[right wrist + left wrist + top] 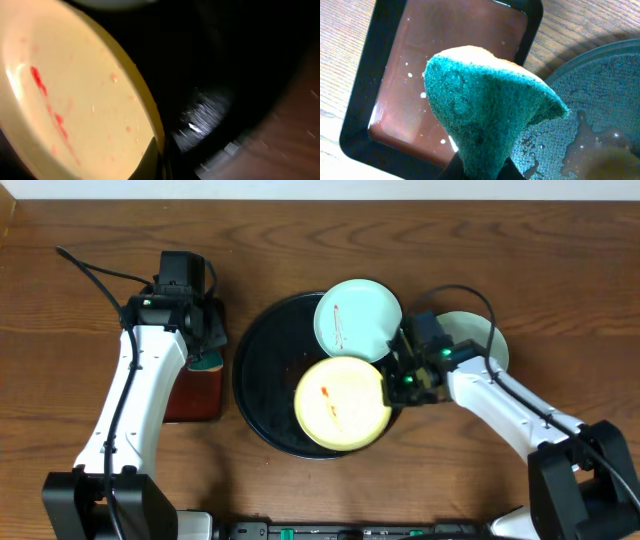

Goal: Clean dirty plates on tray and stack at the side
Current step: 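Move right gripper to the yellow plate rim and grip it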

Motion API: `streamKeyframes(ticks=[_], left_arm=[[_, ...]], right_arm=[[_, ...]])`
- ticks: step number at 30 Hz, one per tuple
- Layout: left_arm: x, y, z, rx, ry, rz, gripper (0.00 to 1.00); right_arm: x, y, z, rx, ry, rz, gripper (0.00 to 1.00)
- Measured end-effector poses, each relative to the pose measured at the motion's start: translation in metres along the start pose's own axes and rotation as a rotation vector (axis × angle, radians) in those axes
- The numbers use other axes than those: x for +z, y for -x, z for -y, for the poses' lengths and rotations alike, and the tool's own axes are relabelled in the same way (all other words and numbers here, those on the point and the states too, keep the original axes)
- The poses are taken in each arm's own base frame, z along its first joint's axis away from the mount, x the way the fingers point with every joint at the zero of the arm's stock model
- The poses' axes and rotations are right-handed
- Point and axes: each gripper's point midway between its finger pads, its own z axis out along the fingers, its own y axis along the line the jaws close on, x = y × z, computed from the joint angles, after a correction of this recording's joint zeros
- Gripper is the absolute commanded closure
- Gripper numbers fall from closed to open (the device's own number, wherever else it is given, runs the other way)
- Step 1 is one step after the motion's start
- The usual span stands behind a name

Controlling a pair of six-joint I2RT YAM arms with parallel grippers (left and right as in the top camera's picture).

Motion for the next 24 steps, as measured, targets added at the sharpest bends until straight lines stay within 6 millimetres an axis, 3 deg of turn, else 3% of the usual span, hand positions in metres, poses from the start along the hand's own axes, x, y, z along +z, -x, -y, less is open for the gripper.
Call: streamKeyframes(ticks=[6, 14, 19, 24], left_arm=[[0.0, -0.001, -0.001, 0.001, 0.002, -0.006, 0.92], [0.0, -0.002, -0.001, 0.001, 0.003, -0.006, 0.92], [0.0, -0.002, -0.001, 0.0, 0.003, -0.006, 0.92], [0.0, -0.002, 0.001, 0.001, -0.004, -0.011, 0.92]], right_arm=[[0.008, 0.016, -0.035, 0.056, 0.023, 0.11, 0.99], [0.04, 0.007, -0.057, 0.07, -0.002, 0.112, 0.99], [0.051, 0.004, -0.051, 0.105, -0.026, 0.093, 0.69], [0.044, 0.01, -0.055, 0.051, -0.03, 0.092, 0.65]])
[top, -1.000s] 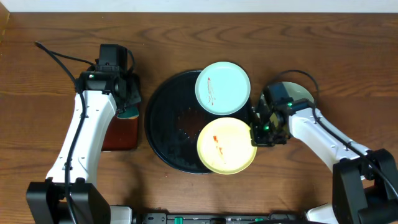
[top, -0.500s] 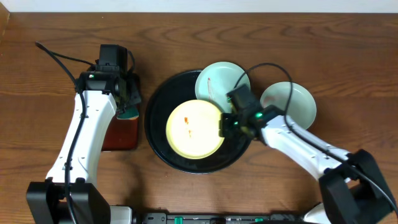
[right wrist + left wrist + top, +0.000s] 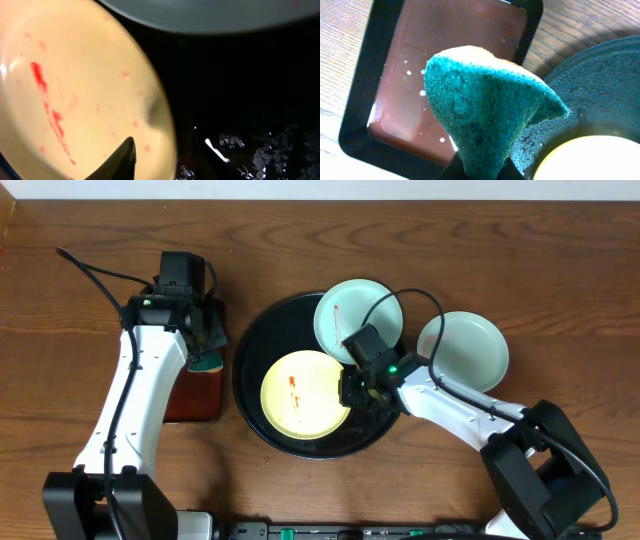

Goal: Clean dirty plates on tray and stack at the side
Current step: 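Move right gripper to the yellow plate rim and grip it, then scrub the yellow plate with the sponge in the left gripper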

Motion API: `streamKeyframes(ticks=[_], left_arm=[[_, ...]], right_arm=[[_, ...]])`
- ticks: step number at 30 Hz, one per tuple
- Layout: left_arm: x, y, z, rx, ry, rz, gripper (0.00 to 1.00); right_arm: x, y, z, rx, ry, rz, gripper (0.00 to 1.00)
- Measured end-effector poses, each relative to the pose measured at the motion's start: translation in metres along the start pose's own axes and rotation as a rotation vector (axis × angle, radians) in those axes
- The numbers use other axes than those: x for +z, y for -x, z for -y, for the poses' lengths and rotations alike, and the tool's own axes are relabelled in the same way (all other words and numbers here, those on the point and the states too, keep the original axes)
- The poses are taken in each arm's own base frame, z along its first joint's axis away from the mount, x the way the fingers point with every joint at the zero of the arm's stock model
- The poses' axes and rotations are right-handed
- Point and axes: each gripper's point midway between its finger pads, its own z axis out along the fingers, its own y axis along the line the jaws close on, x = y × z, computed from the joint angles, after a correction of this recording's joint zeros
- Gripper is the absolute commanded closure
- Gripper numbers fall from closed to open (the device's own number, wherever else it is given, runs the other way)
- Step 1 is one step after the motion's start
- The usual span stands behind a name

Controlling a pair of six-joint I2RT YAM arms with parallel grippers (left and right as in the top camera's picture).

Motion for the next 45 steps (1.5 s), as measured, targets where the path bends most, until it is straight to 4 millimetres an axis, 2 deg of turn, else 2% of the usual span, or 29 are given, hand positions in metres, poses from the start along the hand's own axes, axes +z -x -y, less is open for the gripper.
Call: streamKeyframes(ticks=[7, 13, 19, 24, 27, 33, 40, 45], left_arm=[[0.0, -0.004, 0.004, 0.001, -0.024, -0.019, 0.93], [0.0, -0.009, 0.012, 0.01, -0.072, -0.046, 0.92], [-0.001, -0.014, 0.023, 0.03, -0.128, -0.068, 0.92], [-0.002, -0.021, 0.035, 0.061, -0.15, -0.082, 0.92], [0.002, -0.032, 0.043, 0.092, -0.161, -0.105, 0.92], [0.018, -0.054, 0.07, 0.144, -0.185, -0.125, 0.92], [0.032, -0.076, 0.112, 0.207, -0.223, -0.122, 0.93], [0.058, -0.1, 0.123, 0.226, -0.172, -0.201, 0.92]], right_arm=[[-0.014, 0.026, -0.007, -0.124, 0.016, 0.047, 0.62], [-0.005, 0.025, 0.002, -0.187, -0.008, 0.025, 0.73], [0.017, 0.014, 0.008, -0.203, -0.008, -0.043, 0.98], [0.017, 0.015, 0.004, -0.185, 0.01, -0.04, 0.99], [0.017, 0.015, 0.004, -0.17, 0.012, -0.041, 0.99], [0.019, 0.014, 0.003, -0.132, 0.014, -0.049, 0.99], [0.019, 0.014, 0.003, -0.115, 0.014, -0.051, 0.99], [0.02, 0.014, 0.003, -0.111, 0.016, -0.053, 0.99]])
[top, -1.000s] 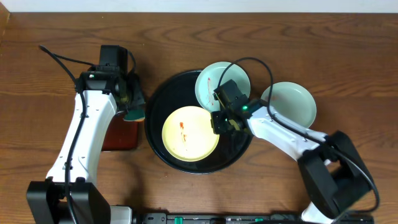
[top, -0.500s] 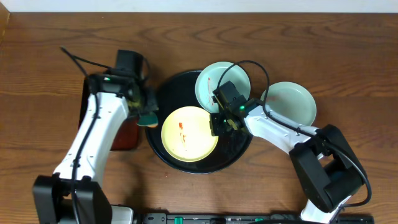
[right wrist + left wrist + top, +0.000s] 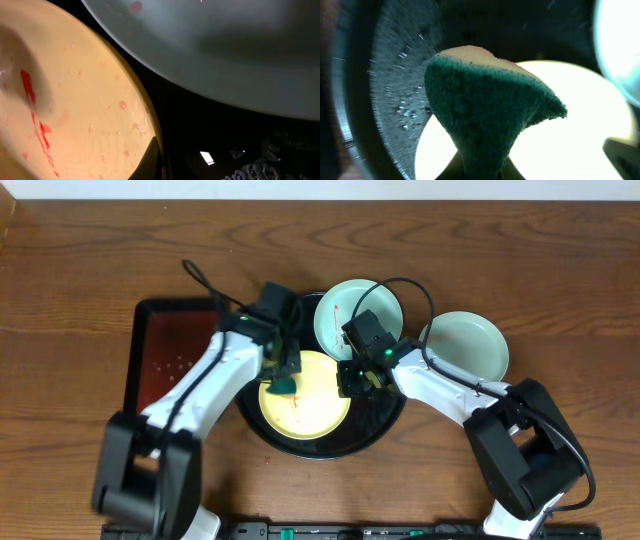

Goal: Clean dirty plates on tray and stack at the side
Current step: 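Scrub the yellow plate with the sponge in the left gripper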

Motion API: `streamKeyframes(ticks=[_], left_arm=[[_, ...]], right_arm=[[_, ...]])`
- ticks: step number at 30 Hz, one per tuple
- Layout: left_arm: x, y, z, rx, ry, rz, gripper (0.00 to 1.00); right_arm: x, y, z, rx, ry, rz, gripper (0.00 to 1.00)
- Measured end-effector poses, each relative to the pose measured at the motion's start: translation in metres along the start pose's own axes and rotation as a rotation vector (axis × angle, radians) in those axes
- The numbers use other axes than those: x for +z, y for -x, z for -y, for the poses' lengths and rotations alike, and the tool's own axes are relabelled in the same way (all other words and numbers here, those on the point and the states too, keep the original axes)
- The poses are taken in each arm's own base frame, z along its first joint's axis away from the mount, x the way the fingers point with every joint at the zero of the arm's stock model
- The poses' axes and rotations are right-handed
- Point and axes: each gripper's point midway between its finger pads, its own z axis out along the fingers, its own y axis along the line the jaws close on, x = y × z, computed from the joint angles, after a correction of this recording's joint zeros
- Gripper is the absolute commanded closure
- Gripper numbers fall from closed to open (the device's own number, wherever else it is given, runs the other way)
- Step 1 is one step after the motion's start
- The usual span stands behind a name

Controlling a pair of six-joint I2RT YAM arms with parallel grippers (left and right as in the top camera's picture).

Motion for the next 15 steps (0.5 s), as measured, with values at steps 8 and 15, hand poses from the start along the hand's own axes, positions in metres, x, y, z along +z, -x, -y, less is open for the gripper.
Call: streamKeyframes(ticks=[8, 15], left_arm=[[0.036, -0.021, -0.004, -0.005, 0.053, -0.124, 0.93], [0.032, -0.046, 0.021, 0.131, -0.13, -0.256, 0.93]], right_arm=[[0.0, 0.0, 0.0, 0.0, 0.001, 0.0, 0.99], [0.0, 0.0, 0.0, 0.0, 0.001, 0.001, 0.99]])
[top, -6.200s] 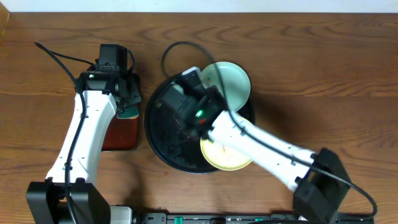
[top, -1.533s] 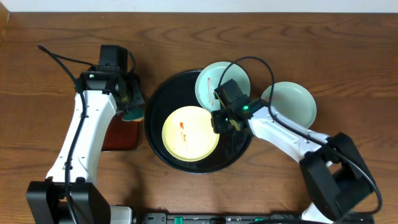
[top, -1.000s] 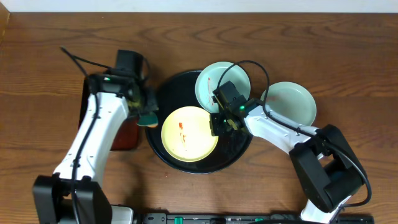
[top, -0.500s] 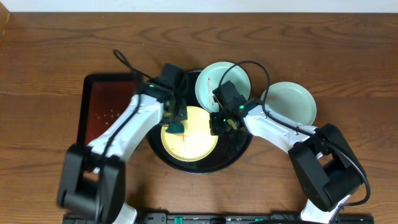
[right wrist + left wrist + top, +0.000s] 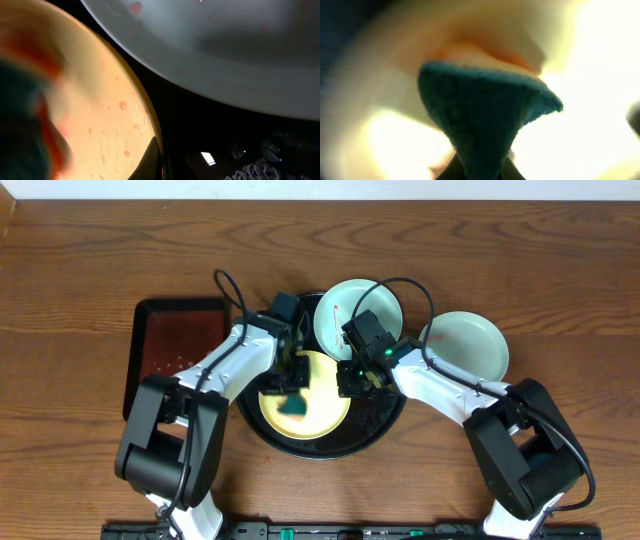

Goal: Clean dirty plates on tray and stack at the side
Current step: 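Scrub the yellow plate with the sponge in the left gripper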

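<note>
A yellow plate streaked with red lies on the round black tray. My left gripper is shut on a green sponge, pressed onto the plate's middle; the sponge fills the left wrist view. My right gripper is shut on the yellow plate's right rim. A pale green plate with a red streak leans on the tray's far edge. A second pale green plate rests on the table at the right.
A black rectangular pan with brownish liquid sits at the left of the tray. The tray's wet floor shows beside the yellow plate. Bare wooden table surrounds everything.
The sponge in my left gripper has moved from the yellow plate's upper left edge toward its middle, over the red streak. My right gripper has stayed on the plate's rim.
At first my left gripper held the sponge over the pan while my right held the yellow plate at the tray's right. Then the plate lay further left in the tray. Later the sponge was at the plate's edge, and now it presses on the plate's middle.
</note>
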Motion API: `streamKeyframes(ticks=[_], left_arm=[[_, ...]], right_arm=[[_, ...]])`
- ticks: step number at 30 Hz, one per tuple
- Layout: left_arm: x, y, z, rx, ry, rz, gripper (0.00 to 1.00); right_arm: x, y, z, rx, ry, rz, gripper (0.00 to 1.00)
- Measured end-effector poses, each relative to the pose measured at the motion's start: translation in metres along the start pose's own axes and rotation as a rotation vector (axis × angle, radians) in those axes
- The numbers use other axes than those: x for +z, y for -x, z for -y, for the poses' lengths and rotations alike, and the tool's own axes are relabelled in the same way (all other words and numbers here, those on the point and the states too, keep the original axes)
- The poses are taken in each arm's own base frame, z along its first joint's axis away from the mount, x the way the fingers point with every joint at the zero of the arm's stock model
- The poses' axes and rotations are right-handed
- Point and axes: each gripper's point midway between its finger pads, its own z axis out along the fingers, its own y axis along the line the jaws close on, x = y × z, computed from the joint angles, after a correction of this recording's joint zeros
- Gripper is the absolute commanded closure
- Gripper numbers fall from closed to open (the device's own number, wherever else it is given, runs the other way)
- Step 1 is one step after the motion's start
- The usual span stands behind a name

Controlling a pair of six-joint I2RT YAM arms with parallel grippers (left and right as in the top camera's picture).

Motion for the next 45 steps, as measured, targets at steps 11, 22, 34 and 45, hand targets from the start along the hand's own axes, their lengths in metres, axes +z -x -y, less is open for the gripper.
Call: streamKeyframes(ticks=[11, 22, 34, 45], left_arm=[[0.006, -0.004, 0.007, 0.054, 0.019, -0.006, 0.93], [-0.01, 0.023, -0.051, -0.313, 0.377, 0.235, 0.93], [0.002, 0.01, -0.016, -0.01, 0.129, 0.062, 0.93], [0.002, 0.047, 0.024, 0.124, -0.025, 0.214, 0.93]], right_arm=[[0.001, 0.0, -0.001, 0.001, 0.006, -0.001, 0.99], [0.003, 0.0, -0.006, 0.014, 0.029, -0.007, 0.99], [0.002, 0.002, -0.003, 0.019, 0.016, 0.001, 0.99], [0.002, 0.002, -0.003, 0.019, 0.017, 0.0, 0.99]])
